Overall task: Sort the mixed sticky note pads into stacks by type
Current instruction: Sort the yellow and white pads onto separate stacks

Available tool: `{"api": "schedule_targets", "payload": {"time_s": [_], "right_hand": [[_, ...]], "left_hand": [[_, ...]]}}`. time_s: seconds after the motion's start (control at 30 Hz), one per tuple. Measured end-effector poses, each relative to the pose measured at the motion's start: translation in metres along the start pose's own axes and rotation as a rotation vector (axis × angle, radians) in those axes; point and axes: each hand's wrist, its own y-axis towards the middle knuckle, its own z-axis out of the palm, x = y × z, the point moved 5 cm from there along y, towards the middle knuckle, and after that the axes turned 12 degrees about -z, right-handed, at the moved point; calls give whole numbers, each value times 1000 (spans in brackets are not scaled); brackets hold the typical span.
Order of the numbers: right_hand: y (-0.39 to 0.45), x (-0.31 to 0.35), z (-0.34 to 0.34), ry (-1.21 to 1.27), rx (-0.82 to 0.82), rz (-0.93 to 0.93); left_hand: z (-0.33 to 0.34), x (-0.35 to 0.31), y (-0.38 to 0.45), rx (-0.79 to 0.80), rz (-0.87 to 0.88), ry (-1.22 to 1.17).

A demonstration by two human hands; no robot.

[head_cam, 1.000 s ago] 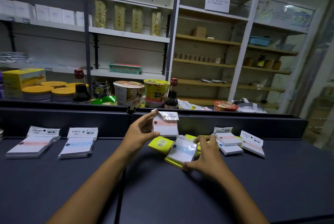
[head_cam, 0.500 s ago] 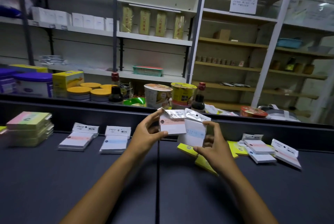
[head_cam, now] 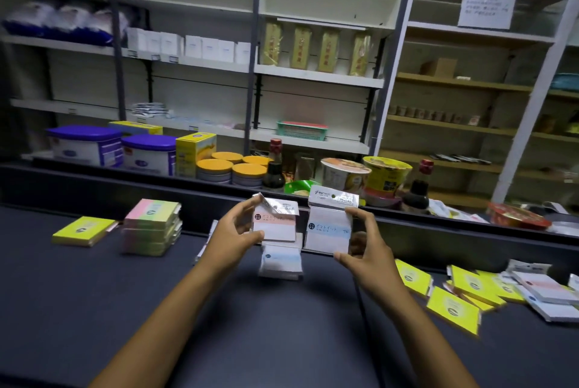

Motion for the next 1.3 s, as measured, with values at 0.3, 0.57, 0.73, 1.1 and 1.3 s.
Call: {"api": "schedule_targets", "payload": {"time_s": [0.3, 0.57, 0.73, 1.1, 1.3], "right_hand": [[18, 17, 62, 56, -5, 2], [28, 15, 91, 37, -17, 26], [35, 14, 91, 15, -16, 29], [25, 8, 86, 23, -42, 61], [21, 1, 83, 29, -36, 83]], "left_hand": [[-73, 29, 21, -52, -71, 150], [-96, 63, 42, -13, -208, 323], [-92, 66, 43, 20, -241, 500], [-82, 62, 37, 7, -245, 1144], [-76, 38, 40, -132, 46, 1285]]}}
